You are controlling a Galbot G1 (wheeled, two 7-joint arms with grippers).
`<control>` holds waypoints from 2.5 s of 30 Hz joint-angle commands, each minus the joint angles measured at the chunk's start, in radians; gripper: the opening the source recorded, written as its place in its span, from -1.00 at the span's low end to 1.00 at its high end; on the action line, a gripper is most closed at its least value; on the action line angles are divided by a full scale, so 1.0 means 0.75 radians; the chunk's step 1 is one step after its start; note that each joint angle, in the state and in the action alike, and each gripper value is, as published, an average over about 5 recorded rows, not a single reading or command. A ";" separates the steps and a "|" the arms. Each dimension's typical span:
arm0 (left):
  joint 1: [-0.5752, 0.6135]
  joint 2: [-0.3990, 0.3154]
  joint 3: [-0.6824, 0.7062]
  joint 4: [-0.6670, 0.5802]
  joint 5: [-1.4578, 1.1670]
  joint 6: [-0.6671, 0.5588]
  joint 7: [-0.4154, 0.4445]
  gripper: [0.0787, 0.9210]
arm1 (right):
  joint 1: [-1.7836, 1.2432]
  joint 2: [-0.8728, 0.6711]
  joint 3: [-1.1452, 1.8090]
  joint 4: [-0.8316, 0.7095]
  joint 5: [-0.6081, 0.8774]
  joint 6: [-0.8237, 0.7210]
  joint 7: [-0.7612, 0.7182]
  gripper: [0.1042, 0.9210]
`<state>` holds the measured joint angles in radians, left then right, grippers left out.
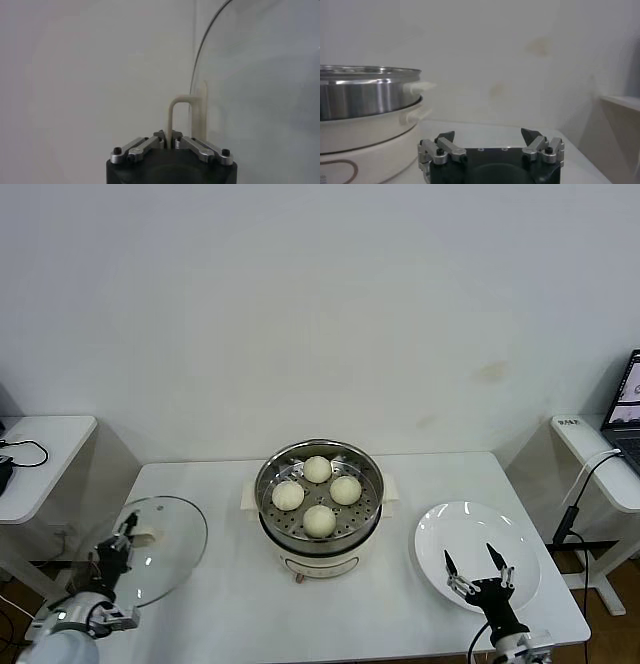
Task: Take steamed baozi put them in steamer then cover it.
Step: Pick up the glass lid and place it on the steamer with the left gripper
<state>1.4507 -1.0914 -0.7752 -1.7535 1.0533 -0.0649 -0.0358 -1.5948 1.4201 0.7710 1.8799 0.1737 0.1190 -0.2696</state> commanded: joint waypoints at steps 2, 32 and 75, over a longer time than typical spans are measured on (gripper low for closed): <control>0.034 0.113 -0.098 -0.350 -0.088 0.166 0.183 -0.85 | -0.003 -0.001 -0.002 0.008 -0.010 -0.002 -0.017 0.76; -0.664 -0.113 0.933 -0.356 0.252 0.621 0.471 -0.85 | -0.015 0.094 -0.047 0.008 -0.322 0.015 0.014 0.76; -0.709 -0.588 0.994 -0.021 0.718 0.682 0.611 -0.85 | -0.018 0.091 -0.079 -0.040 -0.331 0.006 0.007 0.76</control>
<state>0.9206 -1.5026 -0.0151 -1.8269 1.5581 0.4521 0.4386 -1.6066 1.4899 0.7128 1.8469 -0.0928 0.1279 -0.2631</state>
